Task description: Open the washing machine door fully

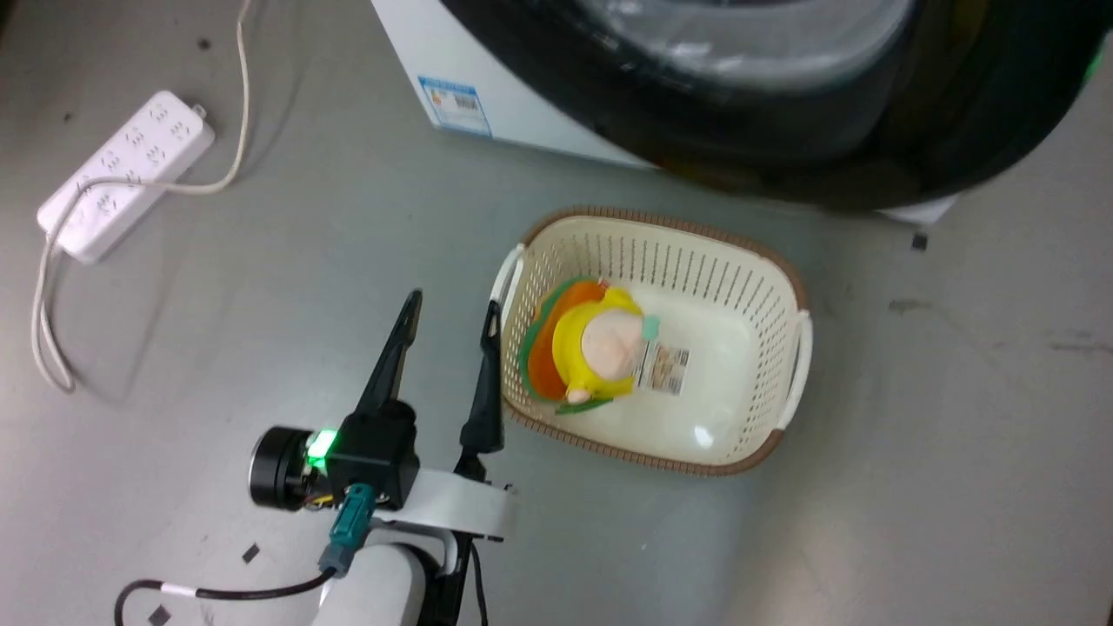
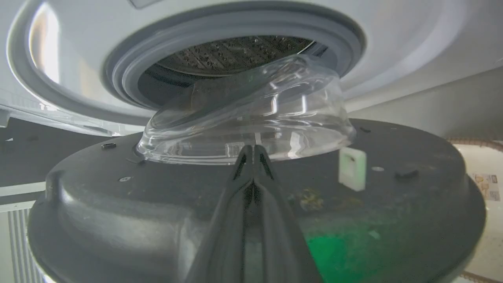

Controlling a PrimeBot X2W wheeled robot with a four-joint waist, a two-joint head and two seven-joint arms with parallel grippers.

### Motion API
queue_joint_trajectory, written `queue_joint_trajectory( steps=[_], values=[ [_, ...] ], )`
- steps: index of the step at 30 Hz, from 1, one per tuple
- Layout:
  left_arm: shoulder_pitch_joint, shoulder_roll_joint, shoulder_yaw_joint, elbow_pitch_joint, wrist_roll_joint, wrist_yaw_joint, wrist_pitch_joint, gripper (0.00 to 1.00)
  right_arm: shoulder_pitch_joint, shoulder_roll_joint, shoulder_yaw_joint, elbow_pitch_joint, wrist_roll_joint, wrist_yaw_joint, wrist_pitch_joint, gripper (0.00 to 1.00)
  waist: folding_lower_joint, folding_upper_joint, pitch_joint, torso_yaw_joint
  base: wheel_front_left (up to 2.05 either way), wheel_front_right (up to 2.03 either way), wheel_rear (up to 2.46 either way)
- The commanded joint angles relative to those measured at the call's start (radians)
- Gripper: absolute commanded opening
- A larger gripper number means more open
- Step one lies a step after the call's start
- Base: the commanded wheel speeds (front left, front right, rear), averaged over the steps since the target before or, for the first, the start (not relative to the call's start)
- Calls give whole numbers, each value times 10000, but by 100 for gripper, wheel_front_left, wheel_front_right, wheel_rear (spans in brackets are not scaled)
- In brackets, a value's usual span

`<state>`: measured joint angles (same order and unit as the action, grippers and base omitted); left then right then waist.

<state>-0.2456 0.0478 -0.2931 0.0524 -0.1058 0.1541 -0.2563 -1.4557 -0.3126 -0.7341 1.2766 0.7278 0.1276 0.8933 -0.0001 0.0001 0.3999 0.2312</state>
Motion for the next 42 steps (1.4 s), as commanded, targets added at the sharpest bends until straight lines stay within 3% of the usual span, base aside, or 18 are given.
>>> queue_joint_trajectory(
  steps=[1, 15, 22, 26, 33, 38, 39, 40, 42],
  values=[
    [226, 24, 95, 53, 62, -63, -55, 100, 379, 506, 91, 90, 4, 31, 278, 0, 1, -1, -557, -159, 0, 0, 0],
    [1471, 24, 414, 360, 237, -483, -55, 100, 3633, 2272, 686, -1264, 552, 31, 1905, 0, 1, -1, -2526, -383, 0, 0, 0],
    [1940, 24, 464, 420, 266, -652, -55, 100, 4934, 2614, 1376, -2096, 1551, 31, 3012, 0, 1, -1, -3032, -295, 0, 0, 0],
    [2082, 24, 468, 442, 226, -727, -55, 100, 5217, 2620, 2535, -1824, 3022, 31, 3224, 0, 1, -1, -3174, -191, 0, 0, 0],
    [2179, 24, 420, 492, 117, -748, -55, 100, 6165, 2622, 5900, -2410, 6022, 31, 3119, 0, 1, -1, -3250, -44, 0, 0, 0],
    [2185, 24, 424, 554, 58, -748, -55, 100, 7173, 2623, 8417, -3380, 8005, 31, 2191, 0, 1, -1, -3349, -61, 0, 0, 0],
    [2185, 24, 424, 554, 58, -748, -55, 100, 7173, 2623, 8417, -3380, 8005, 31, 2191, 0, 1, -1, -3349, -61, 0, 0, 0],
    [2281, 24, 515, 620, -10, -755, -55, 100, 7814, 2623, 9730, -4081, 9010, 31, 887, 0, 1, -1, -3582, -199, 0, 0, 0],
    [2296, 24, 557, 616, -24, -763, -55, 100, 7889, 2623, 9851, -4239, 9080, 31, 420, 0, 1, -1, -3655, -252, 0, 0, 0]
  ],
)
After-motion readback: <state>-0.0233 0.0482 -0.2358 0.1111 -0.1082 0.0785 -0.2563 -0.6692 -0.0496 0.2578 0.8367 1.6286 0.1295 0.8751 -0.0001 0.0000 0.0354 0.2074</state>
